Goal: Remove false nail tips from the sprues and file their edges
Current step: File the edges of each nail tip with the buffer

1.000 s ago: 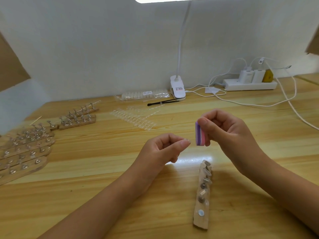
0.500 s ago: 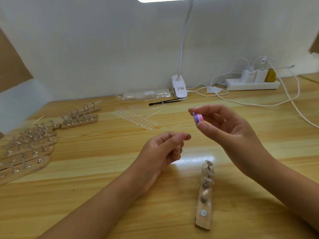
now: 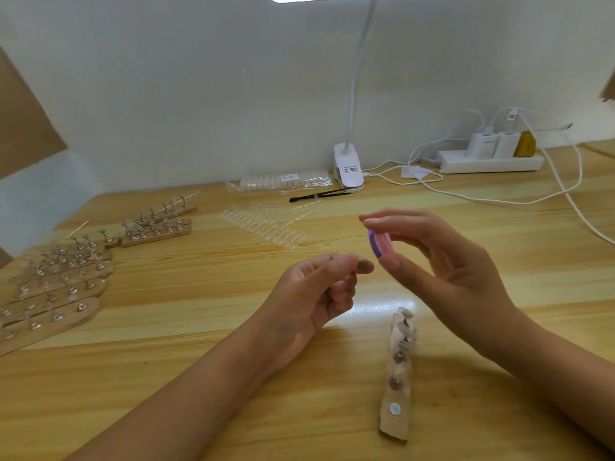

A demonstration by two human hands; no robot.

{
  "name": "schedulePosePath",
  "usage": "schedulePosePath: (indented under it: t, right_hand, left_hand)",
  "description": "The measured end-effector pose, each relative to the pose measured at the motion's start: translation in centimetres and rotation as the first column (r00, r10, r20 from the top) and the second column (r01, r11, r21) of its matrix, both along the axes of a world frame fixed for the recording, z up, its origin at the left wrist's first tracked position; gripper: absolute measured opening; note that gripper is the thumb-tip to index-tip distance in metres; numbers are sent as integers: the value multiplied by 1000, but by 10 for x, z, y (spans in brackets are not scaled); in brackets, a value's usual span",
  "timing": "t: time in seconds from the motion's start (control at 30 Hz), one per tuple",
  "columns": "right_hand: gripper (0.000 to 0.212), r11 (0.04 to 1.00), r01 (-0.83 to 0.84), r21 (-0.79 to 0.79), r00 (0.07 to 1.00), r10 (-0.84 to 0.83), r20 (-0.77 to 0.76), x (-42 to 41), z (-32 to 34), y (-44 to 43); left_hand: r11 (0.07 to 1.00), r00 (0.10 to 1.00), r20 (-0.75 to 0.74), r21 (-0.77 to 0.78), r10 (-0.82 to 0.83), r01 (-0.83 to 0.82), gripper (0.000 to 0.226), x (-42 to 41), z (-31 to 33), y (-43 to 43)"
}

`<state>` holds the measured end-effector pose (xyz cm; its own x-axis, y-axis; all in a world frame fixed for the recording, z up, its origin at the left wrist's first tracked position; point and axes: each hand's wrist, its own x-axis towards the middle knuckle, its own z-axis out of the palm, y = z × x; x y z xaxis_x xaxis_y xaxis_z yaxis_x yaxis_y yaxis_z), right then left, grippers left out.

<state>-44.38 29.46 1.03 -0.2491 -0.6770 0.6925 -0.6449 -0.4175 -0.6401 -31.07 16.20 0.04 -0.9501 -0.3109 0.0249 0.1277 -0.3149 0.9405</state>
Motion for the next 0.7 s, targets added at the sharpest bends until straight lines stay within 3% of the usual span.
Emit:
schedulePosePath:
  t: [0.1, 0.23, 0.37, 0.53, 0.63, 0.7]
  right_hand:
    - [28, 998, -53, 26, 997, 55, -50, 4, -3, -2]
    - [24, 997, 41, 69, 996, -46, 74, -4, -5, -2]
    - [25, 995, -97, 3, 995, 97, -7, 7, -4, -1]
    - [27, 998, -6, 56, 996, 1, 87, 0, -4, 0]
    - [28, 997, -73, 2, 997, 73, -13, 8, -3, 0]
    - [26, 998, -46, 51, 999, 47, -18, 6, -4, -2]
  left_hand:
    - [1000, 1000, -13, 12, -9, 9, 18, 0, 1, 1]
    - [1000, 1000, -6, 21, 16, -16, 22, 0, 0, -1]
    - [1000, 1000, -6, 1, 9, -9, 18, 0, -1, 1]
    - [1000, 1000, -15, 10, 20, -20, 21, 0, 1, 1]
    - [1000, 1000, -21, 5, 19, -19, 11, 0, 0, 3]
    - [999, 999, 3, -22, 40, -40, 13, 0, 0, 2]
